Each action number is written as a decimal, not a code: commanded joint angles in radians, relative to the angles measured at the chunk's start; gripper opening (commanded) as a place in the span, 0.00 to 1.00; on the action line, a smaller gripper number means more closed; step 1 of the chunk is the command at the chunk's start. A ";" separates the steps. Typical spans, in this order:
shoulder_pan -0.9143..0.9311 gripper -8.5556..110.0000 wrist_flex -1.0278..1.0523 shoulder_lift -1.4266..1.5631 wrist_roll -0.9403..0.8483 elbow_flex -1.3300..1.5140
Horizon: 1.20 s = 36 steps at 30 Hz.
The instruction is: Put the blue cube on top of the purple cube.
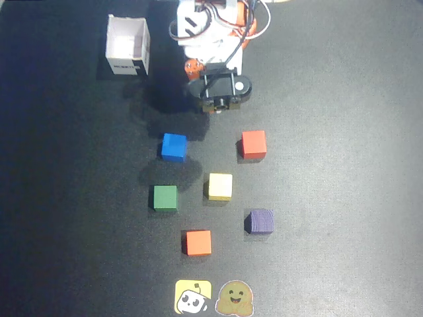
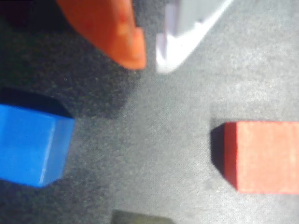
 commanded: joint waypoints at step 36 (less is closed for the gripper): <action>0.046 0.20 -0.141 -0.253 0.187 -0.175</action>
